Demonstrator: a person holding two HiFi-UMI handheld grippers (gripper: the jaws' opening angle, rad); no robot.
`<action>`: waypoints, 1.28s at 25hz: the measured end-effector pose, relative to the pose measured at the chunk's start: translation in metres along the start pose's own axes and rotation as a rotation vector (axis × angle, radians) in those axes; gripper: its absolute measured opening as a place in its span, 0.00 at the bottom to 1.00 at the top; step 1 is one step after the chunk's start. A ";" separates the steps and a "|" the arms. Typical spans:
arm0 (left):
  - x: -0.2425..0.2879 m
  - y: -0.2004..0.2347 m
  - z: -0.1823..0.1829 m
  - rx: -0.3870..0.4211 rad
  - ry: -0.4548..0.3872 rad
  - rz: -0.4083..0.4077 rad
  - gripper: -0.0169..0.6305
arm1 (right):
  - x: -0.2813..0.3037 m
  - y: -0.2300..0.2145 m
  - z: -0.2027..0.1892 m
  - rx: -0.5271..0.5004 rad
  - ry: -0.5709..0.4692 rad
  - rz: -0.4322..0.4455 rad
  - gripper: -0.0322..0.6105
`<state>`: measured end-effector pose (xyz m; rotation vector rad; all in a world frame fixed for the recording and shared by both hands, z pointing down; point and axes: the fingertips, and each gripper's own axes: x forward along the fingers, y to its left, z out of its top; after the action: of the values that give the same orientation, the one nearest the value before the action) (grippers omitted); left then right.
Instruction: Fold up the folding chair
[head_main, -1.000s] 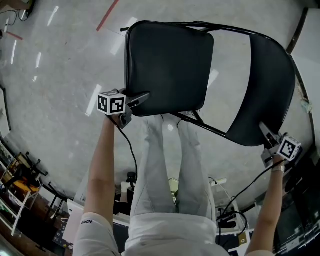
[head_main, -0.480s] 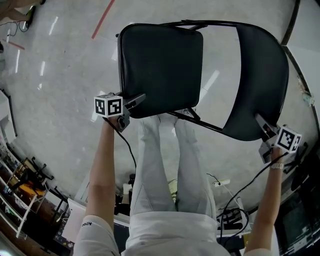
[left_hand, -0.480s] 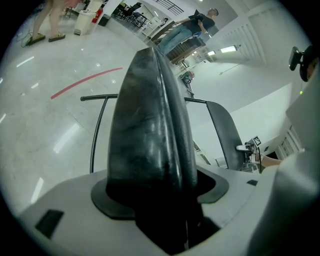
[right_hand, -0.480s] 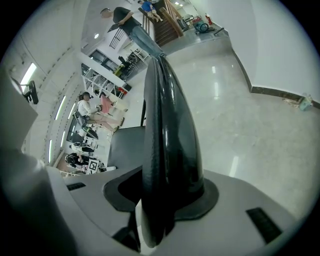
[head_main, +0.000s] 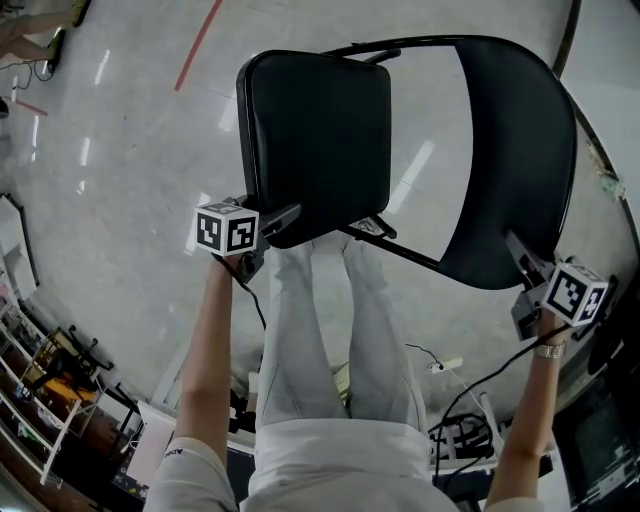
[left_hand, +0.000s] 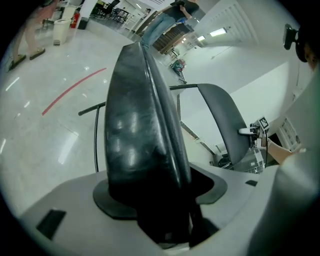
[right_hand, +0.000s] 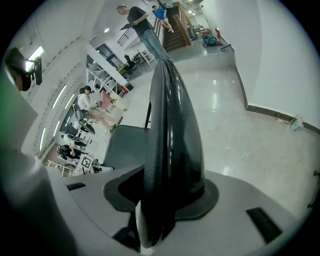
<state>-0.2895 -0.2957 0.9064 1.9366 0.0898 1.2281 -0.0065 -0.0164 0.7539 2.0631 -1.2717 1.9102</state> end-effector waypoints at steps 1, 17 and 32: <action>0.001 -0.006 0.000 0.020 0.012 0.003 0.50 | -0.003 0.002 0.001 -0.006 -0.004 -0.009 0.28; 0.035 -0.156 0.021 0.365 0.113 -0.108 0.50 | -0.061 0.042 0.037 -0.016 -0.179 0.065 0.25; 0.077 -0.230 0.028 0.485 0.175 -0.085 0.50 | -0.084 0.073 0.044 -0.073 -0.211 0.002 0.25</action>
<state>-0.1478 -0.1254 0.8033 2.1956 0.6038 1.4092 -0.0049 -0.0455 0.6372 2.2745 -1.3616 1.6561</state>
